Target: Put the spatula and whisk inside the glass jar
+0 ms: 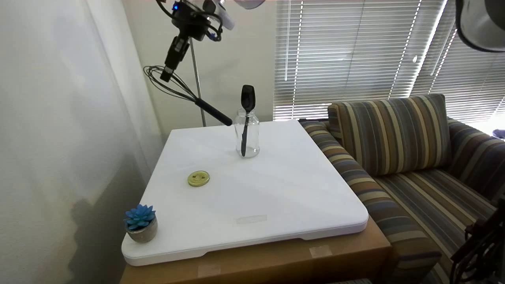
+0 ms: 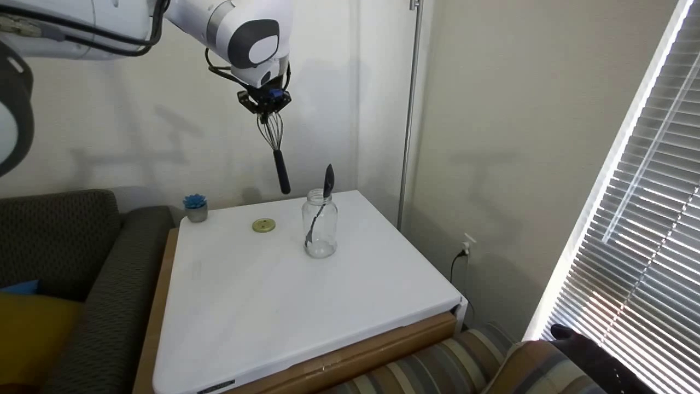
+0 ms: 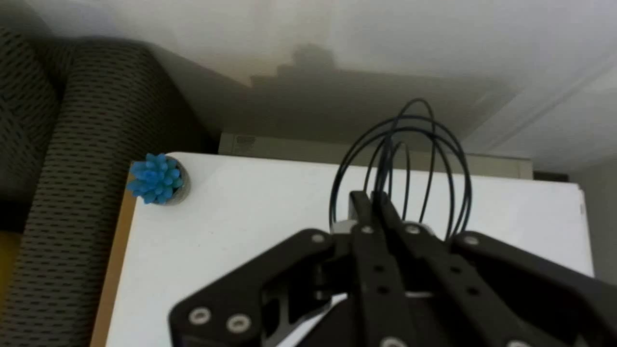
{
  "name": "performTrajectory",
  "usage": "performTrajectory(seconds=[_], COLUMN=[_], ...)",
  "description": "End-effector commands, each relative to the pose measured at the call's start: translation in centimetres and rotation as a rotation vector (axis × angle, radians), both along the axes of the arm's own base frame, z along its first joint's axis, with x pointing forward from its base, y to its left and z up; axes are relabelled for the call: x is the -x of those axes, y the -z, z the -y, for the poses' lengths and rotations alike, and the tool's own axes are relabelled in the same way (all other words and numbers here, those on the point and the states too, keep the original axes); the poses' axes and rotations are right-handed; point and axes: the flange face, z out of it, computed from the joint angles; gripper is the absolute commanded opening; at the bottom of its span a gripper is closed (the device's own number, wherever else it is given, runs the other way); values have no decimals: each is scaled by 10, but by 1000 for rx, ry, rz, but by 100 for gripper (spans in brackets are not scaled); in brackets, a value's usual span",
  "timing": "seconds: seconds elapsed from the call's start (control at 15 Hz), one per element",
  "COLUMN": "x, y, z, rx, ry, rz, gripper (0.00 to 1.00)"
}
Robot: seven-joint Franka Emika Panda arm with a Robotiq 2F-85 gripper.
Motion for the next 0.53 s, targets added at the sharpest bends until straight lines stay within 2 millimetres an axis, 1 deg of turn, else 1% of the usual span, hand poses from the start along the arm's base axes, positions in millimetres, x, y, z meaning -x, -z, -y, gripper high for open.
performTrajectory(seconds=[0.0, 0.07, 0.33, 0.4, 0.47], x=[-3, -5, -3, -3, -1], y=[-5, -6, -3, -3, 8], z=[4, 6, 1, 0, -6], rx=[-12, -14, -12, -13, -33], ry=[2, 4, -1, -1, -20], rz=[38, 49, 42, 42, 14], gripper=[1, 4, 4, 1, 1])
